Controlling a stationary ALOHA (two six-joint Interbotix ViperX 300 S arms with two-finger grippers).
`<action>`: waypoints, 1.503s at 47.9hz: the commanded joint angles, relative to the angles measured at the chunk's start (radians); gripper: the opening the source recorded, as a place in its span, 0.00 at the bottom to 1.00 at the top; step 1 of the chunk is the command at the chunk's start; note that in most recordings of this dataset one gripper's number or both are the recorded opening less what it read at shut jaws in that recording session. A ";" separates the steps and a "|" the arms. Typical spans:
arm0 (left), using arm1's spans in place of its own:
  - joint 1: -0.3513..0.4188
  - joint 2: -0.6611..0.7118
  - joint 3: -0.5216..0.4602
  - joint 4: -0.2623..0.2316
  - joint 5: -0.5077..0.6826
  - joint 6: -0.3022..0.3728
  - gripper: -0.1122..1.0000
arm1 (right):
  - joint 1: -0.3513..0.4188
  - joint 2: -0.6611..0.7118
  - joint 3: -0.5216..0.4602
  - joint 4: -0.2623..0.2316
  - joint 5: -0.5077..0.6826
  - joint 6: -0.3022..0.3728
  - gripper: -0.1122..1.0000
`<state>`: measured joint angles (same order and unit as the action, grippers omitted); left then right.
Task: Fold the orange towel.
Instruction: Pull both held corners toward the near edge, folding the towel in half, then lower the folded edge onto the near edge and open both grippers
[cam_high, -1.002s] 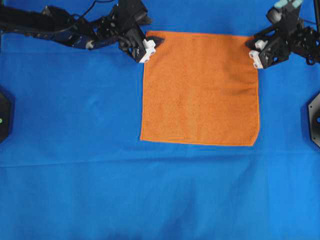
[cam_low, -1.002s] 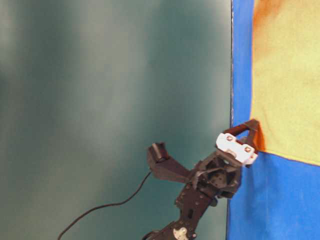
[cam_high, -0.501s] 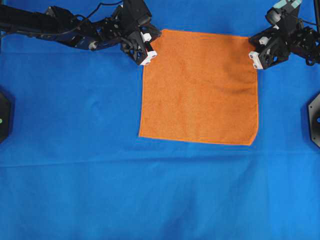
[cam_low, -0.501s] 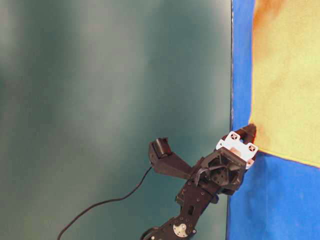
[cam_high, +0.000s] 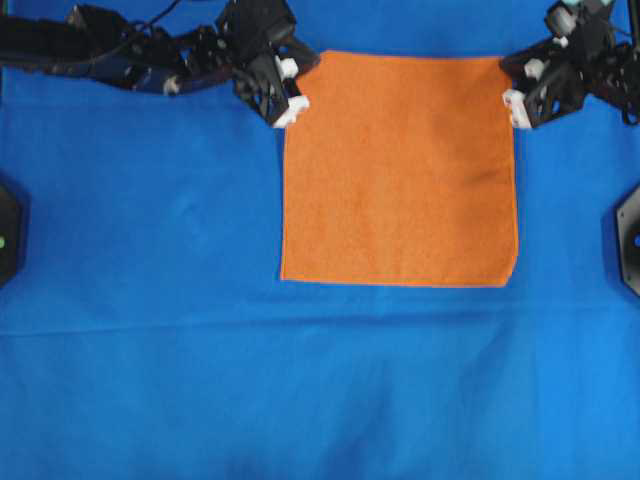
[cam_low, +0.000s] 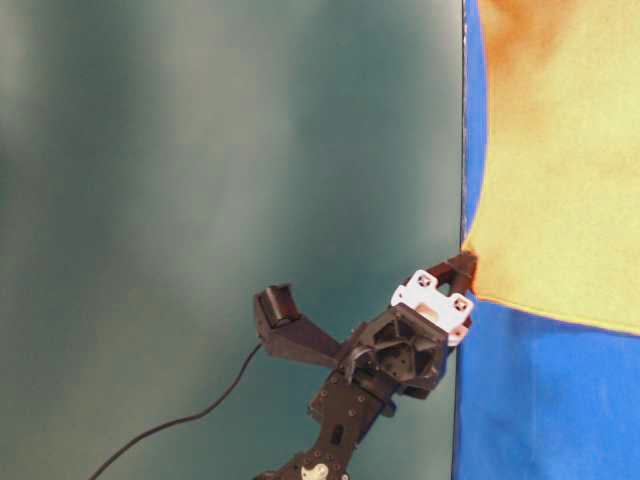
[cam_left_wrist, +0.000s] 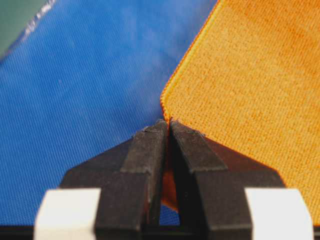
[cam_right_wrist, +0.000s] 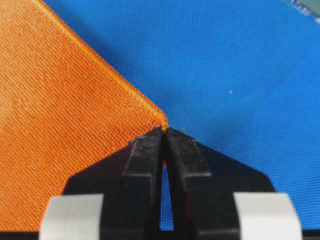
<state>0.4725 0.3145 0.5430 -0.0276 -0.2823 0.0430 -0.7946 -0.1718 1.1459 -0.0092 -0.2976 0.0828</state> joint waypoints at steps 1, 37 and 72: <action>-0.002 -0.038 -0.012 0.002 -0.003 0.003 0.11 | -0.003 -0.028 -0.008 0.000 0.002 -0.002 0.11; -0.127 -0.198 0.069 0.003 0.137 0.005 0.11 | 0.189 -0.319 0.061 0.028 0.304 0.094 0.11; -0.485 -0.238 0.178 0.002 0.141 -0.052 0.11 | 0.726 -0.517 0.103 0.031 0.617 0.439 0.11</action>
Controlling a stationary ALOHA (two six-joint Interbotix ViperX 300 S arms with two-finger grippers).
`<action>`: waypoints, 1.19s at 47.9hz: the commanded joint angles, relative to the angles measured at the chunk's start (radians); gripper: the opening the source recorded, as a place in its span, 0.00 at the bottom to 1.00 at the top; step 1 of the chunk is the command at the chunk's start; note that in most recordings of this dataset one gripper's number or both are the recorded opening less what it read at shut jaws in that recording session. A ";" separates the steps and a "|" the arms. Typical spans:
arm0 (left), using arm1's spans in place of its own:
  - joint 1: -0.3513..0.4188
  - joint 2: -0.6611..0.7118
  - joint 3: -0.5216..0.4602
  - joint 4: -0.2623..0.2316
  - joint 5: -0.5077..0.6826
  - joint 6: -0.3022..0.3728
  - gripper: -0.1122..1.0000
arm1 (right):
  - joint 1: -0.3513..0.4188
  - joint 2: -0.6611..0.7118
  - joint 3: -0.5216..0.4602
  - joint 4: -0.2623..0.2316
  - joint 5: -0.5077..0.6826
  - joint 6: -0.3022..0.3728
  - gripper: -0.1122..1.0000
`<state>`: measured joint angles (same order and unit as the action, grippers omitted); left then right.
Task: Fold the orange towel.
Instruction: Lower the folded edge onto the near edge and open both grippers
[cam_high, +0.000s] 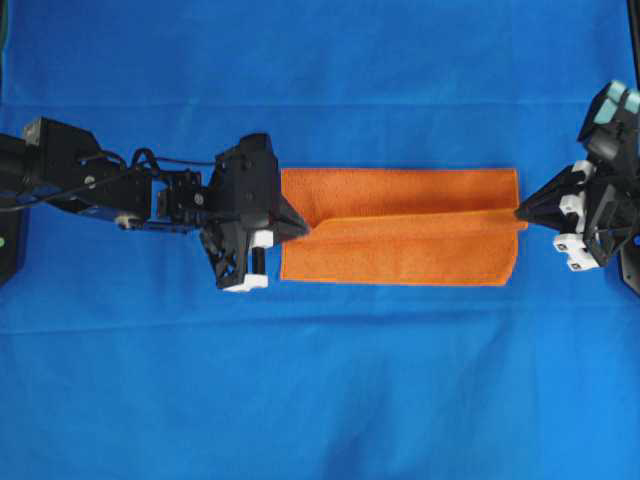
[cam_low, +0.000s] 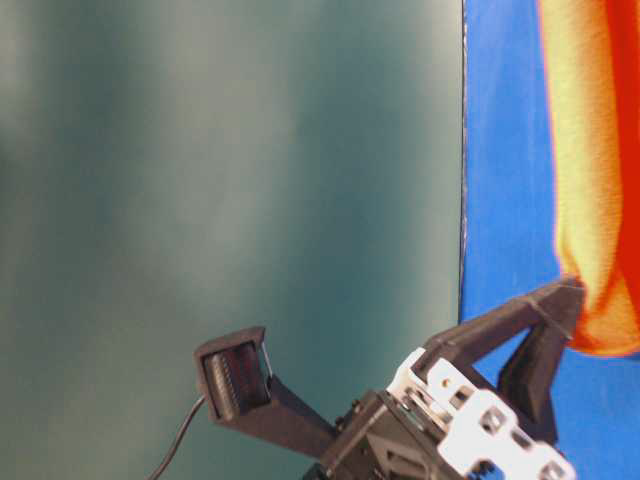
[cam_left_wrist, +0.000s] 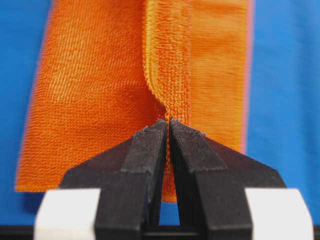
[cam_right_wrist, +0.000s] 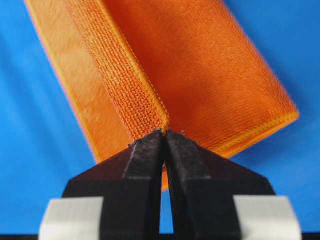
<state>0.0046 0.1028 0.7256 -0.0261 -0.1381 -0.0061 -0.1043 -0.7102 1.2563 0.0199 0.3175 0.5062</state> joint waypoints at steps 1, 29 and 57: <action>-0.020 -0.026 -0.005 0.000 -0.003 -0.005 0.11 | 0.044 0.028 -0.009 0.002 0.002 0.023 0.11; -0.029 0.029 -0.017 0.000 -0.003 -0.005 0.12 | 0.150 0.209 -0.023 0.002 -0.098 0.080 0.11; -0.002 -0.110 -0.009 0.002 0.112 0.026 0.73 | 0.155 0.147 -0.067 -0.063 -0.075 0.072 0.66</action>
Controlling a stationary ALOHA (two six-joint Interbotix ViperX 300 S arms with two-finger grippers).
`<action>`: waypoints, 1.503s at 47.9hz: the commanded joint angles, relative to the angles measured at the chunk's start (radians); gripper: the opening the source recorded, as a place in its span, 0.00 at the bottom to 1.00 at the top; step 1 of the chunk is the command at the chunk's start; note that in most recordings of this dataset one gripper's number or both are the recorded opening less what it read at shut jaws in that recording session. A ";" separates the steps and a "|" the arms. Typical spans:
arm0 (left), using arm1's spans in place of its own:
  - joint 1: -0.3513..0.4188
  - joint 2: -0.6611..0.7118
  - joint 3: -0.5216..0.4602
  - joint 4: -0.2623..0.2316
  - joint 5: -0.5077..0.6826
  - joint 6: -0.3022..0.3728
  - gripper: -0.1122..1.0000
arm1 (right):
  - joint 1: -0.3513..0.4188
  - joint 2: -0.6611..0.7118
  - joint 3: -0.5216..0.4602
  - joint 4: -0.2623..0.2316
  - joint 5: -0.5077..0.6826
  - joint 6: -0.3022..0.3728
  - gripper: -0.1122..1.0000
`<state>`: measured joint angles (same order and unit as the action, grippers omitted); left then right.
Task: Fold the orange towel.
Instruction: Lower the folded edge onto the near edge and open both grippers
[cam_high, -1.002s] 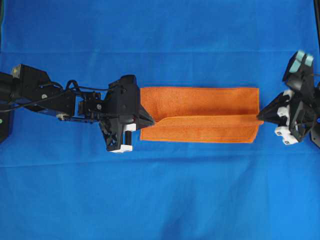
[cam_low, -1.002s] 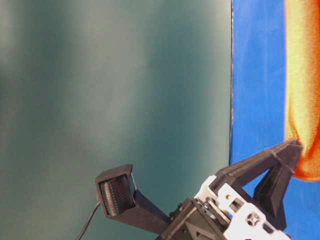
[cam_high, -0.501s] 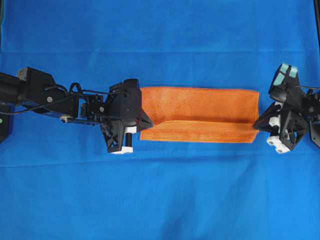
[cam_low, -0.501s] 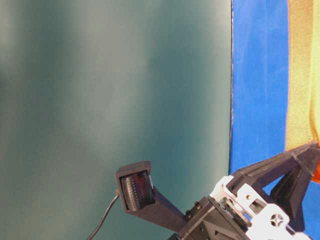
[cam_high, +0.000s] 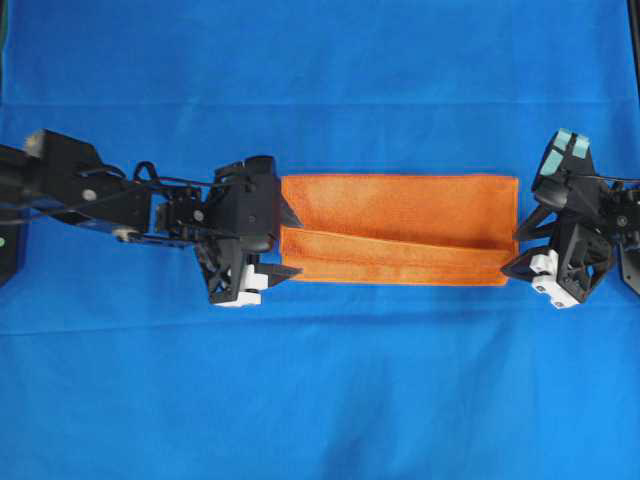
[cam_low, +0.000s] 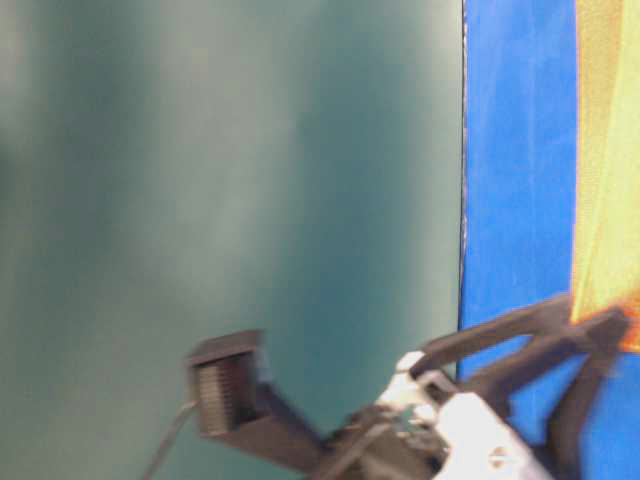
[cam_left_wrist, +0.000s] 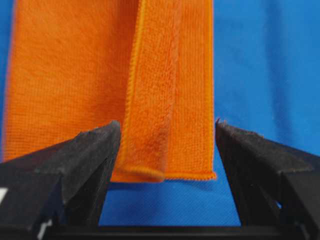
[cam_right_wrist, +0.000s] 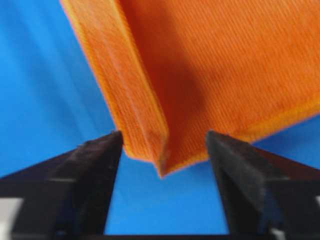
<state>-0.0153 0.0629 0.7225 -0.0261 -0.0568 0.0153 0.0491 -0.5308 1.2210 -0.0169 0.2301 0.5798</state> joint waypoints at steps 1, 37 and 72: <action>0.023 -0.084 -0.005 0.002 0.040 0.009 0.73 | -0.002 -0.043 -0.037 -0.037 0.021 -0.002 0.65; 0.143 -0.074 -0.014 0.002 -0.043 0.084 0.73 | -0.275 -0.038 -0.074 -0.296 0.080 0.002 0.65; 0.227 0.173 -0.087 0.000 -0.052 0.095 0.72 | -0.385 0.279 -0.064 -0.354 -0.095 0.002 0.64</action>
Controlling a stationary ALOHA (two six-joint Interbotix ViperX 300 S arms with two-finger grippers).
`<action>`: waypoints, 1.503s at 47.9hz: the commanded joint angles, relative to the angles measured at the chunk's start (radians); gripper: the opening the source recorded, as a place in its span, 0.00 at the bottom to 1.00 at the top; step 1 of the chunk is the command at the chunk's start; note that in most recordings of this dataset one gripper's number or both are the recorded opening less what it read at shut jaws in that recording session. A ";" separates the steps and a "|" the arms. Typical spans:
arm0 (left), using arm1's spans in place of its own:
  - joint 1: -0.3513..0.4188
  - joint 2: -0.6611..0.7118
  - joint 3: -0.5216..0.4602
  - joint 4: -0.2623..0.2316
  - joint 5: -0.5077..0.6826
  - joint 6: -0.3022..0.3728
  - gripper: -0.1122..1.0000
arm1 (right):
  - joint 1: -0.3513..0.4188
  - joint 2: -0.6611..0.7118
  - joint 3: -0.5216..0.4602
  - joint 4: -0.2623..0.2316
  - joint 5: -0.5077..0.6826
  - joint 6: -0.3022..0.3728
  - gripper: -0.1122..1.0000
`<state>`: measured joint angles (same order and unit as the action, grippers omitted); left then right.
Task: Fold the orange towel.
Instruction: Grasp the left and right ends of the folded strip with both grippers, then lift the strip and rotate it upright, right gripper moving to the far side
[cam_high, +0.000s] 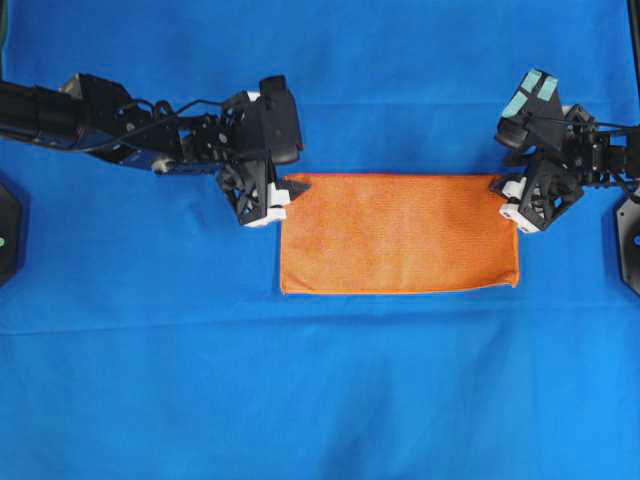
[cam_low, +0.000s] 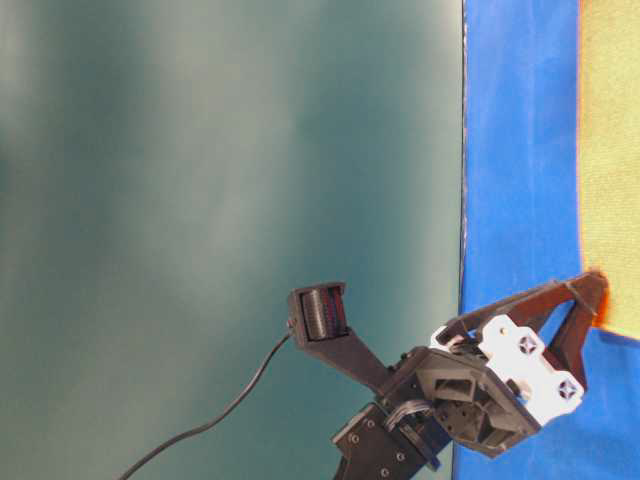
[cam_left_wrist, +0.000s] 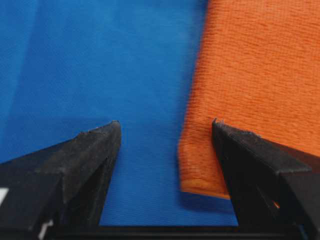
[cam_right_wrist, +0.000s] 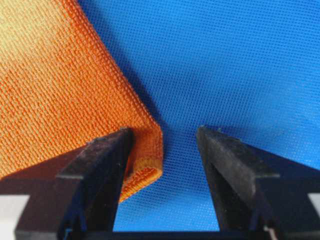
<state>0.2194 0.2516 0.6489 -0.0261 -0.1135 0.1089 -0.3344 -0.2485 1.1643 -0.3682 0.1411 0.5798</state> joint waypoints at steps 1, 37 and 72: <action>-0.008 -0.015 -0.015 0.002 0.009 0.000 0.71 | -0.002 -0.003 -0.006 -0.003 -0.006 0.000 0.64; 0.011 -0.041 -0.094 0.000 0.218 -0.003 0.11 | -0.002 -0.043 -0.011 -0.002 -0.021 -0.002 0.12; 0.009 -0.282 -0.178 0.000 0.483 -0.014 0.11 | 0.032 -0.526 -0.072 0.005 0.325 0.003 0.12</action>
<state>0.2301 -0.0077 0.4955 -0.0276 0.3743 0.0966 -0.3007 -0.7762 1.1121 -0.3651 0.4679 0.5829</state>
